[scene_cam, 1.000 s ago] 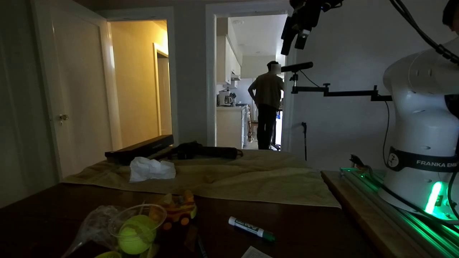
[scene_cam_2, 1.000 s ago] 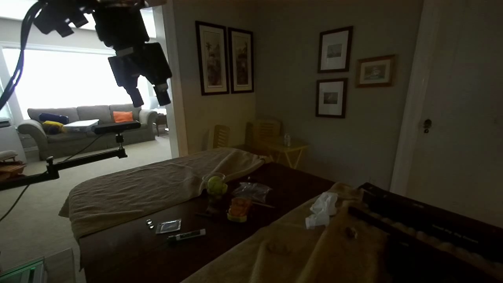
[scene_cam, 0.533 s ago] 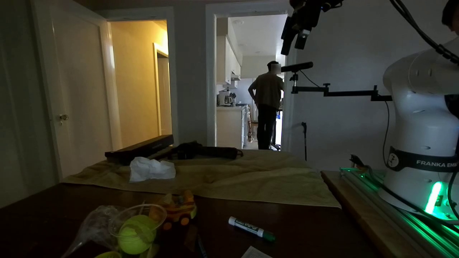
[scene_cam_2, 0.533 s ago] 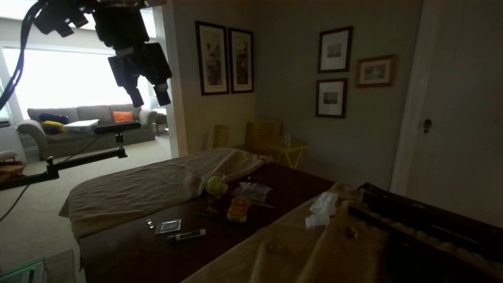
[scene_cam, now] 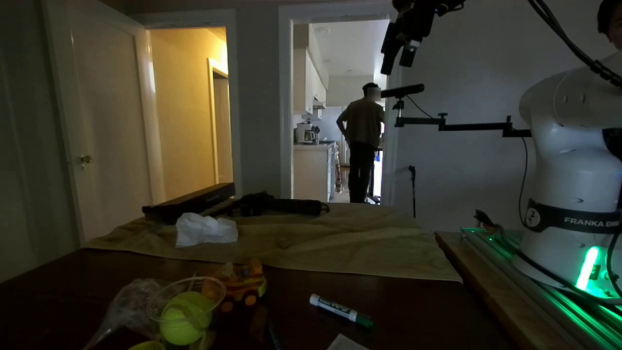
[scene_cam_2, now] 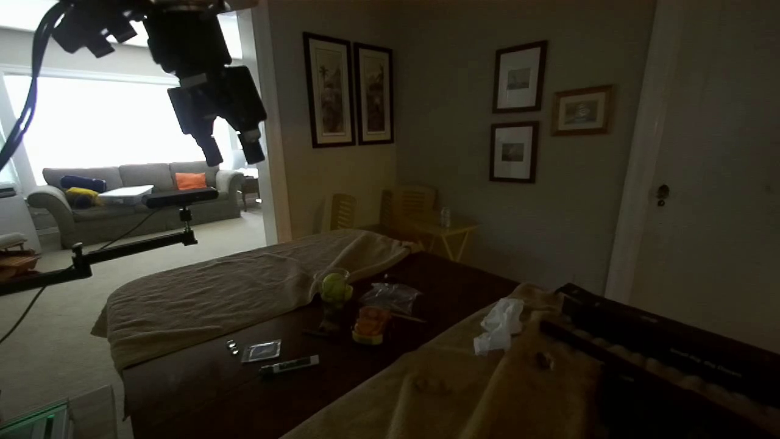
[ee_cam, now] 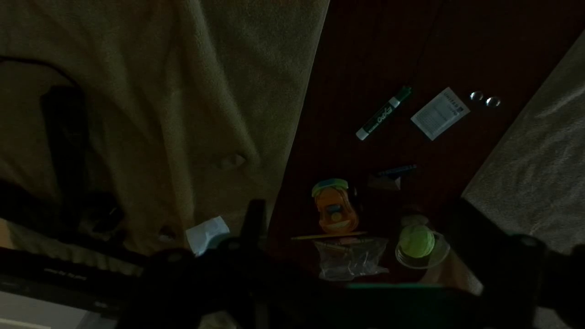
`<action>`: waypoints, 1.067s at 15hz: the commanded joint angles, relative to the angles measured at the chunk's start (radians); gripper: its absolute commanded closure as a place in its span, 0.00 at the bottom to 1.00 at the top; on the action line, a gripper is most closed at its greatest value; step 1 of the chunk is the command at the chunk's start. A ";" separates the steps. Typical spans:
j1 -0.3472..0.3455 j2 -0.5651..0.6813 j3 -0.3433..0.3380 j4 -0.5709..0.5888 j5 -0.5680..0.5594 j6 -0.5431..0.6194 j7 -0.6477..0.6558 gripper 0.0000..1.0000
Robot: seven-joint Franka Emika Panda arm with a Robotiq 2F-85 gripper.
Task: Move the toy car forward
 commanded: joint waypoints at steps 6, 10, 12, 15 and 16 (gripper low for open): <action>0.012 0.012 -0.039 -0.030 -0.008 0.097 -0.019 0.00; 0.009 0.058 -0.080 -0.069 -0.028 0.264 -0.078 0.00; 0.023 0.090 -0.107 -0.082 -0.024 0.348 -0.136 0.00; 0.066 0.153 -0.169 -0.077 -0.005 0.426 -0.270 0.00; 0.084 0.177 -0.194 -0.067 0.001 0.439 -0.322 0.00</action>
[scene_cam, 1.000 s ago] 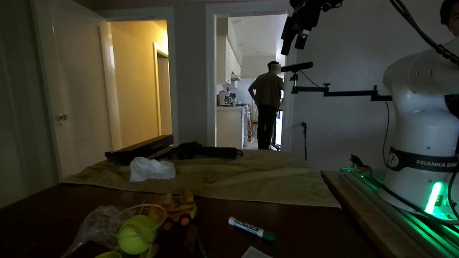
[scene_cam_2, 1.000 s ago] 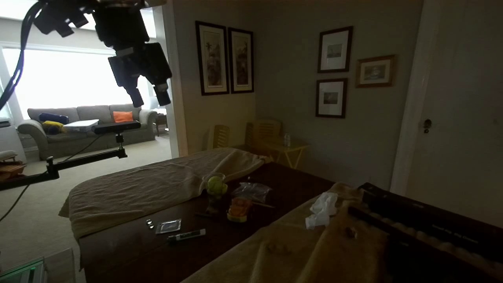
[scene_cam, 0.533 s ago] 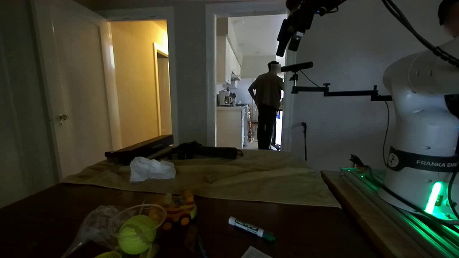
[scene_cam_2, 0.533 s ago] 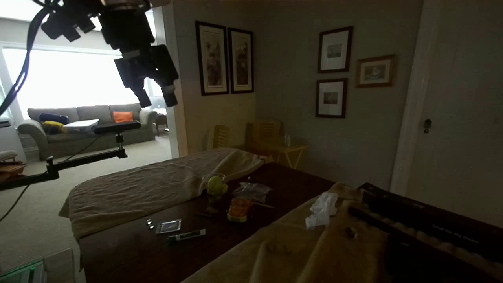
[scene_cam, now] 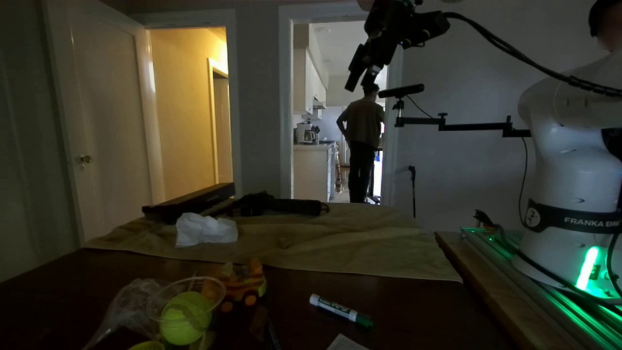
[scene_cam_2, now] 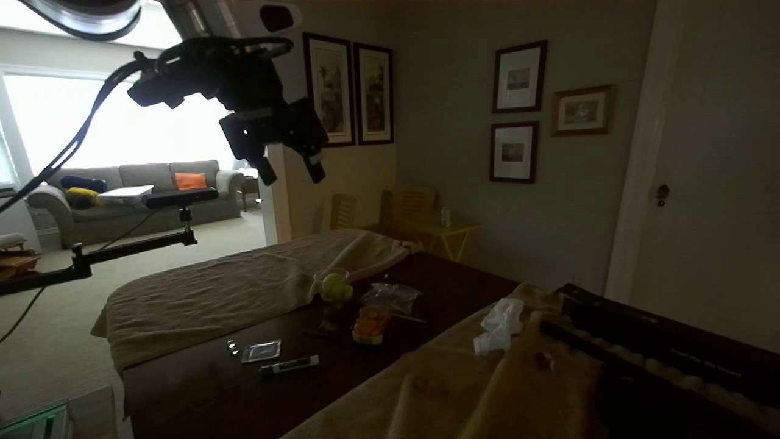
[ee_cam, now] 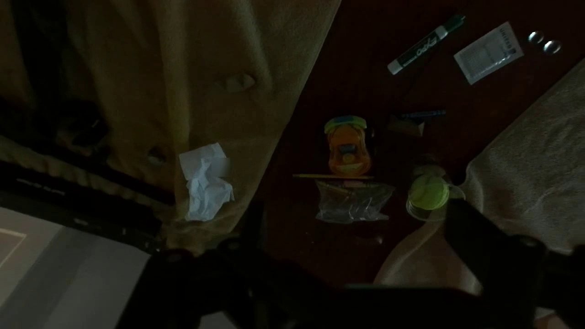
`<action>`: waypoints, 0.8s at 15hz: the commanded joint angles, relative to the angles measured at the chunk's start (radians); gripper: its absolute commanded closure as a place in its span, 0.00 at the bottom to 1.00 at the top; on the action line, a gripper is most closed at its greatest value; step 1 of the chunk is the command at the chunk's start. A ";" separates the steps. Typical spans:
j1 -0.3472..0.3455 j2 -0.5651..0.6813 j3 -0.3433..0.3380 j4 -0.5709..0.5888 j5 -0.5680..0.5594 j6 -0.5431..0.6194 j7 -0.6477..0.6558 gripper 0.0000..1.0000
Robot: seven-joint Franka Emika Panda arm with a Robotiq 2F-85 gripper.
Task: Move the toy car forward
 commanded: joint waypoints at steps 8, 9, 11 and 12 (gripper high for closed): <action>0.171 0.259 -0.213 0.096 0.111 0.092 -0.445 0.00; 0.122 0.197 -0.172 0.045 0.093 0.091 -0.409 0.00; 0.122 0.237 -0.170 0.066 0.110 0.090 -0.432 0.00; 0.122 0.248 -0.169 0.072 0.113 0.090 -0.435 0.00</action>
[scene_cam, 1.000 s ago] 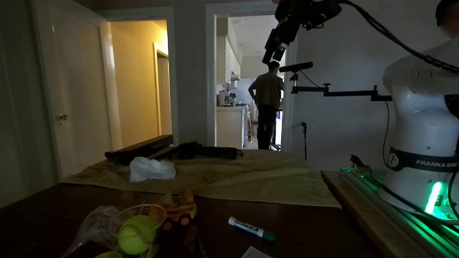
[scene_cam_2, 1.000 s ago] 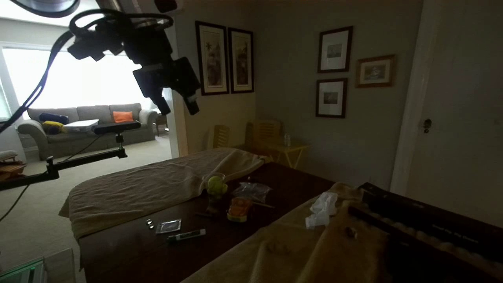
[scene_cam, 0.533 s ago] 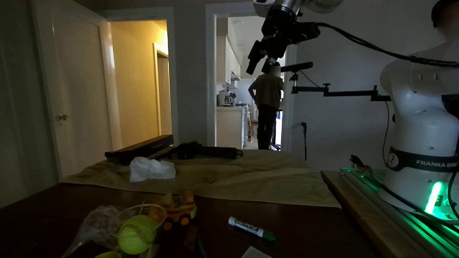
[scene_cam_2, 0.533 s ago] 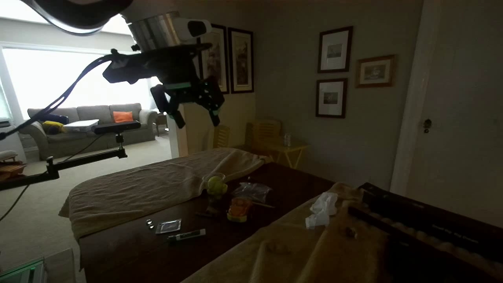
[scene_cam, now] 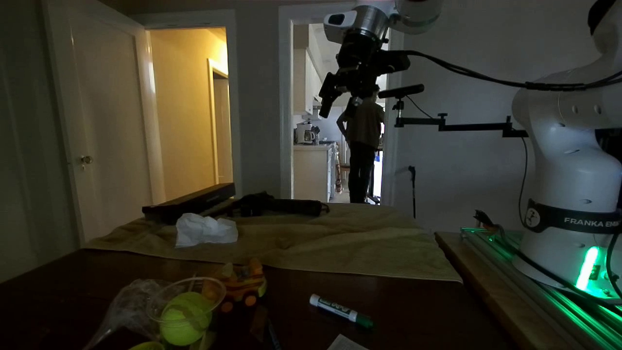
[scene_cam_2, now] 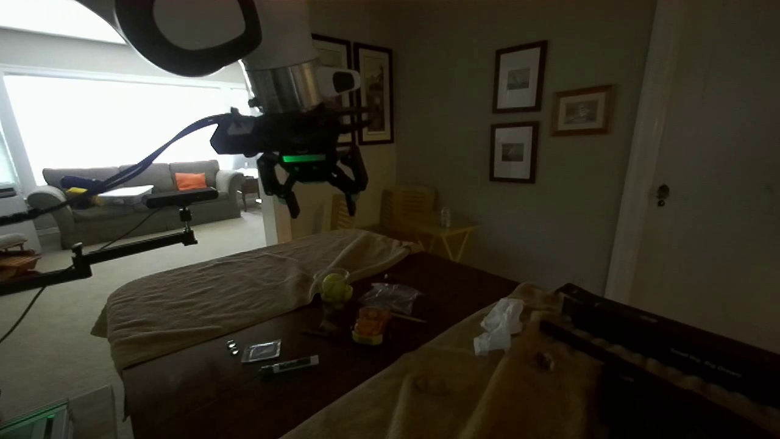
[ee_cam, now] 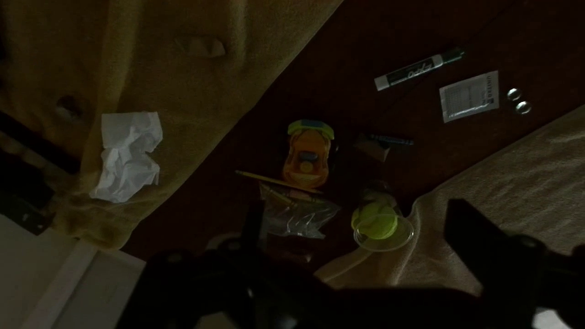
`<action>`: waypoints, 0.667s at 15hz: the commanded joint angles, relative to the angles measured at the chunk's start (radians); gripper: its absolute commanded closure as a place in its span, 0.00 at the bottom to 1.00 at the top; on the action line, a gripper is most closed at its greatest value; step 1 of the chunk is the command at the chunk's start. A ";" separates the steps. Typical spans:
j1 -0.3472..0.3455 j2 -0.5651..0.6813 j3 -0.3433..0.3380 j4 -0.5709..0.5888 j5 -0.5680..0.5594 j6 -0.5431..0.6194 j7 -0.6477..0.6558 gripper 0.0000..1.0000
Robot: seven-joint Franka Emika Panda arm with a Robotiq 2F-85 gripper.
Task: Move the toy car forward
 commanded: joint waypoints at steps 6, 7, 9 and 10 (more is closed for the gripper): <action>-0.055 0.070 0.056 0.011 0.041 0.070 0.011 0.00; -0.064 0.104 0.065 0.018 0.037 0.108 0.020 0.00; -0.063 0.172 0.068 0.038 0.053 0.190 0.018 0.00; -0.056 0.203 0.065 0.047 0.065 0.221 0.008 0.00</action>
